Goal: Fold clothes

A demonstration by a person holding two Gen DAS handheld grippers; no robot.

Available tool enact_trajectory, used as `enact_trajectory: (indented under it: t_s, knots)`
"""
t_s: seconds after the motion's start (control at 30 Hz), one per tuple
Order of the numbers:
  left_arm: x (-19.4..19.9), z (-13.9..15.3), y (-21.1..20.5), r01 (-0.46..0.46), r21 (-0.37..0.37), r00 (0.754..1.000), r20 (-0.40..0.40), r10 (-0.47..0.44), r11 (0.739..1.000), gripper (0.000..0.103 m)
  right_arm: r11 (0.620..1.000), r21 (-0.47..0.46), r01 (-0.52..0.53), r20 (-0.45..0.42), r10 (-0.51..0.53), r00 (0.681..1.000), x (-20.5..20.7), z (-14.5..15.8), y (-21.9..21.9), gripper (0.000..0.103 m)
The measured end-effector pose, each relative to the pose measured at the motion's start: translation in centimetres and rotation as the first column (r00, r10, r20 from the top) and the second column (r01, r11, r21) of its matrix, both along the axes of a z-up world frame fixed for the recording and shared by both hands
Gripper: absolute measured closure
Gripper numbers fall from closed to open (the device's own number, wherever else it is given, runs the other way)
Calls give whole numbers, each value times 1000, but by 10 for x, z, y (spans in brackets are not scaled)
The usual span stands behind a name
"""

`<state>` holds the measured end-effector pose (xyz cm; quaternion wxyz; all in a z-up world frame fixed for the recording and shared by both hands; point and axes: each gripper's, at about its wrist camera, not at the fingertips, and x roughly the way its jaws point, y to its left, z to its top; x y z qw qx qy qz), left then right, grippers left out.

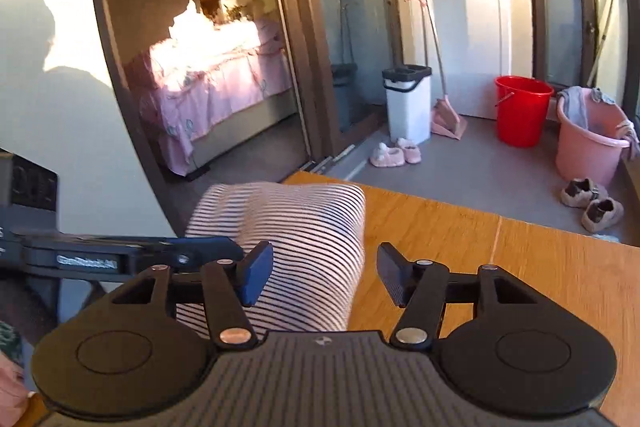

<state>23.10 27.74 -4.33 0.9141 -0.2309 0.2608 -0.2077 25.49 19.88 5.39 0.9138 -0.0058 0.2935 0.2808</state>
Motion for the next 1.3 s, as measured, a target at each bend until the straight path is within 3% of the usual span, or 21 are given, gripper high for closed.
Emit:
enact_trajectory:
  t_s: [0.13, 0.23, 0.3, 0.4, 0.5, 0.67, 0.77, 0.9, 1.0, 1.07, 1.13, 1.23, 1.3]
  knots:
    - [0, -3, 1, 2, -4, 1000, 7, -2, 1000, 63, 999, -35, 15, -3, -15, 1000, -12, -14, 2, 28]
    - [-1, -1, 2, 0, -4, 1000, 5, 0, 1000, 63, 996, -79, 43, -9, -44, 999, -16, -30, 6, 26]
    - [-3, 2, 4, -8, -28, 1000, -4, 8, 1000, 63, 991, -125, 49, 21, -47, 999, -18, -28, 11, 18]
    - [-13, 11, 3, -21, -48, 1000, -1, 21, 999, 46, 984, -165, 64, 57, -55, 997, -20, -27, 14, 12]
    - [-28, 24, -6, -38, 15, 999, 27, 37, 999, 27, 984, -158, 77, 60, -68, 996, -20, -27, 10, 7]
    - [-33, 24, -22, -60, 170, 998, 28, 56, 984, 26, 984, -147, 97, 64, -89, 994, -21, -26, 3, 5]
    - [-29, 18, -23, -93, 262, 995, 2, 95, 961, 24, 983, -152, 107, 89, -94, 992, -22, -21, 2, 5]
    - [-32, 12, -2, -98, 185, 994, -29, 105, 978, 23, 986, -130, 107, 135, -89, 987, -15, -2, 3, 5]
    - [-32, 14, -5, -90, 245, 995, -26, 100, 965, 21, 992, -77, 98, 111, -89, 990, 5, 6, 5, 5]
    - [-27, 11, -8, -89, 278, 994, -38, 104, 957, 17, 990, -95, 100, 59, -94, 994, 26, -4, 12, 5]
    - [-22, 8, -6, -94, 278, 992, -50, 112, 956, 11, 984, -137, 112, 34, -109, 993, 43, -20, 19, 0]
    - [-23, 6, -1, -101, 251, 991, -61, 120, 963, 8, 986, -93, 136, 9, -136, 991, 46, -20, 14, 0]
    - [-26, 8, -2, -114, 251, 990, -55, 132, 961, 8, 986, -99, 134, 49, -130, 990, 35, -14, 9, 0]
